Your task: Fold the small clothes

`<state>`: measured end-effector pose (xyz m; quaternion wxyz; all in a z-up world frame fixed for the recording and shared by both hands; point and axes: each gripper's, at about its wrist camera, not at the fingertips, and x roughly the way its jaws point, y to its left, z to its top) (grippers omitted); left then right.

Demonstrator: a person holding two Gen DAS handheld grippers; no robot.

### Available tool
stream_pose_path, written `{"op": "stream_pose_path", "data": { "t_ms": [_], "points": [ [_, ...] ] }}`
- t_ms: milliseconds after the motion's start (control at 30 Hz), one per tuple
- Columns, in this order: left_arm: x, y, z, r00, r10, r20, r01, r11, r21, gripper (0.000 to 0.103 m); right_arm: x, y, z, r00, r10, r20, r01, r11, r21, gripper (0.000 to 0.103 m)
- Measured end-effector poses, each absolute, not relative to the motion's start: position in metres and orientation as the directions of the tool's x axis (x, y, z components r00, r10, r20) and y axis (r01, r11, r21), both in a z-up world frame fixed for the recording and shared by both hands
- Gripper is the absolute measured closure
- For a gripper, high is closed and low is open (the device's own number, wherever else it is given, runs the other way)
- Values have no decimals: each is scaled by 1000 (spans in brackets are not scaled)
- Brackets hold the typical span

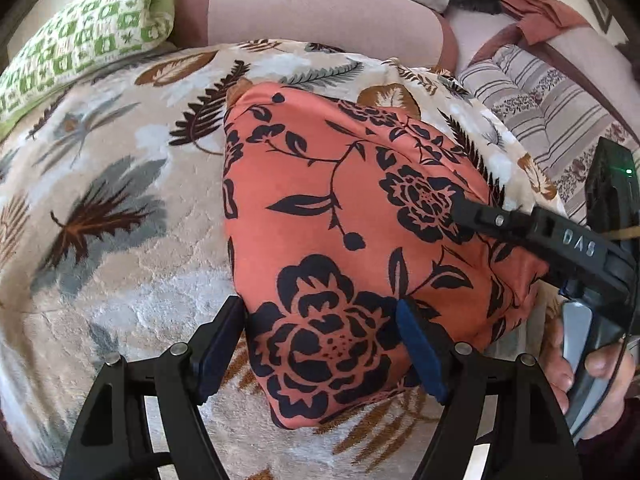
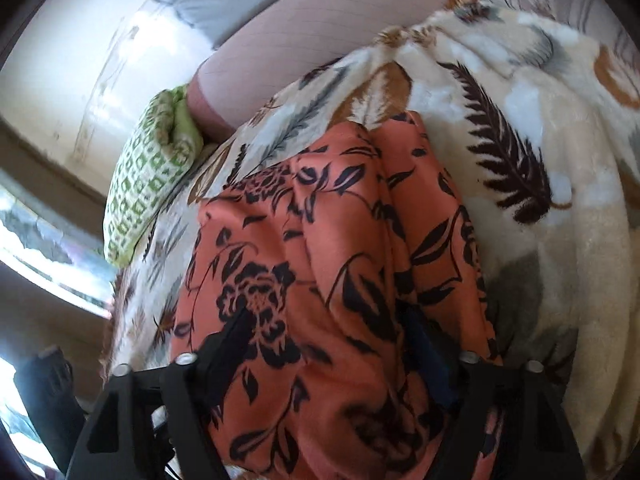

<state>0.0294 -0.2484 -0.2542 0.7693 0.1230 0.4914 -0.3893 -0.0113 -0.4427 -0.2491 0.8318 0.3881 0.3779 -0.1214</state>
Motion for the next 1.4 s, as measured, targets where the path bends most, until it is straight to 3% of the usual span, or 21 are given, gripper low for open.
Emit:
{"op": "stream_pose_path", "data": {
  "t_ms": [33, 67, 167, 300, 467, 600, 767, 833, 867, 900, 1000, 1133, 1267, 1400],
  "points": [
    [28, -249, -254, 213, -480, -851, 724, 662, -192, 25, -13, -441, -248, 683, 87, -726, 491, 681, 544, 48],
    [29, -248, -255, 208, -488, -848, 724, 660, -202, 25, -15, -439, -247, 678, 75, -731, 490, 695, 526, 69],
    [28, -241, -251, 189, -514, -837, 716, 655, -241, 25, -24, -436, -239, 704, 72, -706, 476, 691, 544, 77],
    [27, -241, -243, 187, -537, -822, 728, 638, -251, 25, -37, -431, -219, 744, 33, -667, 448, 716, 535, 78],
    [13, -252, -240, 213, -549, -808, 774, 599, -203, 25, -50, -432, -209, 745, -20, -667, 476, 717, 510, 78],
    [7, -265, -253, 257, -486, -835, 802, 590, -97, 21, -42, -443, -250, 630, 67, -773, 555, 657, 510, 76],
    [23, -256, -236, 218, -517, -828, 783, 598, -168, 20, -44, -454, -243, 623, 129, -772, 563, 611, 556, 69],
    [28, -252, -218, 244, -549, -800, 783, 598, -171, 20, -50, -468, -239, 638, 162, -753, 586, 531, 612, 60],
    [31, -252, -212, 252, -560, -789, 784, 596, -172, 20, -55, -476, -231, 660, 144, -738, 595, 500, 629, 47],
    [34, -253, -204, 258, -573, -778, 785, 593, -177, 20, -58, -482, -225, 677, 109, -728, 598, 495, 631, 41],
    [42, -264, -201, 245, -582, -775, 785, 588, -194, 20, -56, -501, -198, 739, 16, -673, 572, 514, 640, 41],
    [42, -290, -226, 210, -527, -824, 783, 595, -180, 20, -17, -512, -177, 756, 13, -654, 522, 592, 615, 41],
    [34, -299, -245, 246, -480, -842, 792, 600, -111, 18, 41, -510, -186, 747, 138, -650, 424, 654, 626, 41],
    [26, -304, -250, 277, -444, -852, 811, 583, -40, 16, 75, -513, -239, 671, 301, -678, 456, 555, 696, 42]
  ]
}}
